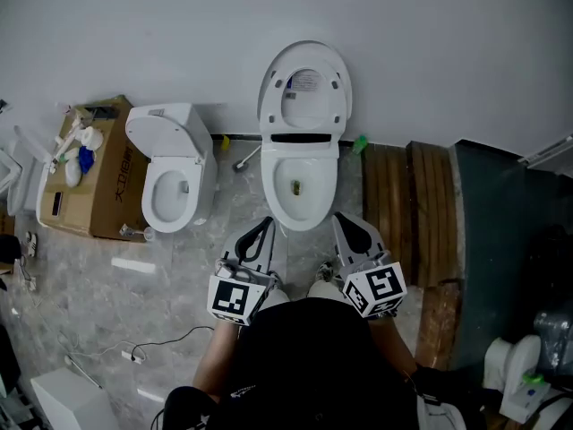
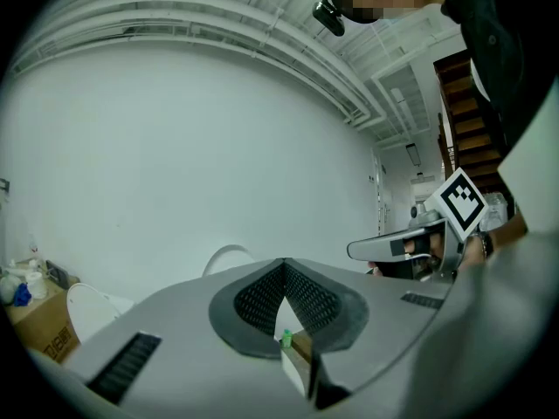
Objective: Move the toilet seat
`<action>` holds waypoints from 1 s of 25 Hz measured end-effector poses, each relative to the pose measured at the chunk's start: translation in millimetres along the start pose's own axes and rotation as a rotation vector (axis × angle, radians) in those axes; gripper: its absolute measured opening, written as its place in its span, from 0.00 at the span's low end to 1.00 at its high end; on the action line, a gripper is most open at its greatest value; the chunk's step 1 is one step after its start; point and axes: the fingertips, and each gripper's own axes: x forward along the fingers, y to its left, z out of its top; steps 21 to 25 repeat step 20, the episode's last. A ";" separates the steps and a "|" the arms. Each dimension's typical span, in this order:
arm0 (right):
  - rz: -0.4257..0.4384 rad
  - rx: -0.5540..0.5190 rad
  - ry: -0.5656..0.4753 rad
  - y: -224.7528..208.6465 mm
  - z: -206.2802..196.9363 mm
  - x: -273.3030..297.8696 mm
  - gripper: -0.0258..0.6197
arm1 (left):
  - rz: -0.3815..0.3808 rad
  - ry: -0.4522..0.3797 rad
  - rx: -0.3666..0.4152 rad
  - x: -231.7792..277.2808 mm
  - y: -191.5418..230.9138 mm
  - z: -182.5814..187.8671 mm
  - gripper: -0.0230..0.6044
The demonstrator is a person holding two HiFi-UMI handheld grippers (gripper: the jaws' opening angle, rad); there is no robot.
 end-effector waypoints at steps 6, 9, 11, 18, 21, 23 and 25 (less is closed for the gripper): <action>-0.046 0.010 -0.016 20.6 -4.7 -0.2 0.06 | -0.048 -0.005 0.001 -19.2 10.5 -3.1 0.05; -0.075 0.016 -0.028 28.5 -5.8 -2.8 0.06 | -0.065 -0.004 0.007 -28.9 15.4 -4.8 0.05; -0.083 0.017 -0.031 35.8 -6.5 -4.1 0.06 | -0.070 -0.003 0.027 -34.8 19.8 -5.3 0.05; -0.068 -0.012 -0.016 43.6 -5.6 -4.0 0.06 | -0.030 -0.006 0.002 -32.7 28.4 -3.7 0.05; -0.065 -0.021 -0.013 42.6 -4.1 -1.6 0.06 | -0.017 0.001 -0.005 -30.0 28.6 -4.6 0.05; -0.065 -0.021 -0.013 42.6 -4.1 -1.6 0.06 | -0.017 0.001 -0.005 -30.0 28.6 -4.6 0.05; -0.065 -0.021 -0.013 42.6 -4.1 -1.6 0.06 | -0.017 0.001 -0.005 -30.0 28.6 -4.6 0.05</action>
